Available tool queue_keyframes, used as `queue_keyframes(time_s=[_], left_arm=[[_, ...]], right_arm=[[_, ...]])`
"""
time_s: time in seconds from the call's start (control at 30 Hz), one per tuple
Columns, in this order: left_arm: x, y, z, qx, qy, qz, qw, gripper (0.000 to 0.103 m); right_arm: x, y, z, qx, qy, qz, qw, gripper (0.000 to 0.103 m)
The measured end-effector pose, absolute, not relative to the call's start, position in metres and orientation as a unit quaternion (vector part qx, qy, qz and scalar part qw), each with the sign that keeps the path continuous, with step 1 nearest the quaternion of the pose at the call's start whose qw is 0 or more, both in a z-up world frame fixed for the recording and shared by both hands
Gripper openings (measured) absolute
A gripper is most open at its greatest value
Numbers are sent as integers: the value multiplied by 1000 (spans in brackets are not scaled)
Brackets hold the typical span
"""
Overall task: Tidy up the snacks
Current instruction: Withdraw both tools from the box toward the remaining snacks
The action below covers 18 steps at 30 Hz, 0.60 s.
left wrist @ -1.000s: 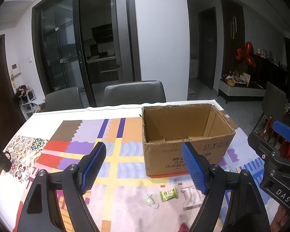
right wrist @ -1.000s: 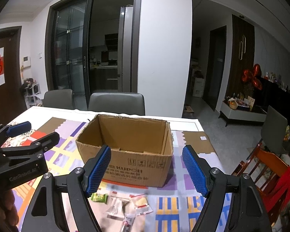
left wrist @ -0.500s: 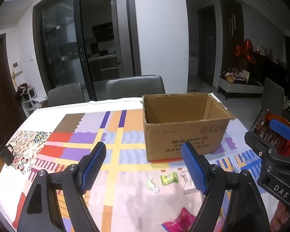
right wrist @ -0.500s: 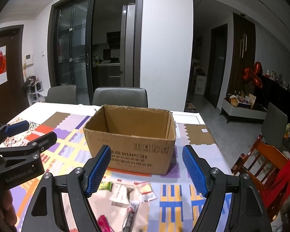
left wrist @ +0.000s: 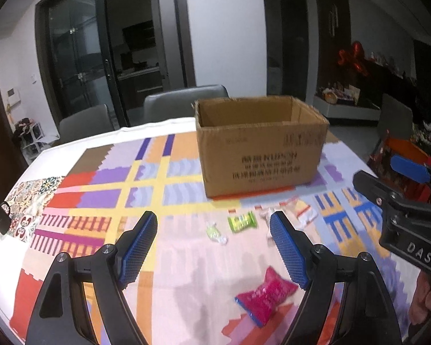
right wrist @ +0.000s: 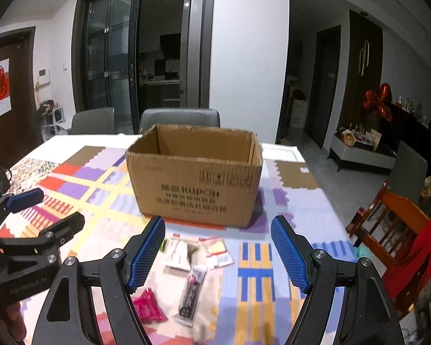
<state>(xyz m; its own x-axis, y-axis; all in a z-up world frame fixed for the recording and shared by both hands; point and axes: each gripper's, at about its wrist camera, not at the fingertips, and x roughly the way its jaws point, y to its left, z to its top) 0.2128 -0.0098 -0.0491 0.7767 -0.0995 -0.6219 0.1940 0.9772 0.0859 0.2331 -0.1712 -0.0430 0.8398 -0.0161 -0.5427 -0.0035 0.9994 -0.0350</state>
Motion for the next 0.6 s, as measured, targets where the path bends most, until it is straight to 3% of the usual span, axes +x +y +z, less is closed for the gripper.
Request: queue_keyframes(time_s=[0.6], left_arm=[[193,-19,-109,113,357,-179,910,81]], right_arm=[[228,-159,-107,-13,356,9,934,77]])
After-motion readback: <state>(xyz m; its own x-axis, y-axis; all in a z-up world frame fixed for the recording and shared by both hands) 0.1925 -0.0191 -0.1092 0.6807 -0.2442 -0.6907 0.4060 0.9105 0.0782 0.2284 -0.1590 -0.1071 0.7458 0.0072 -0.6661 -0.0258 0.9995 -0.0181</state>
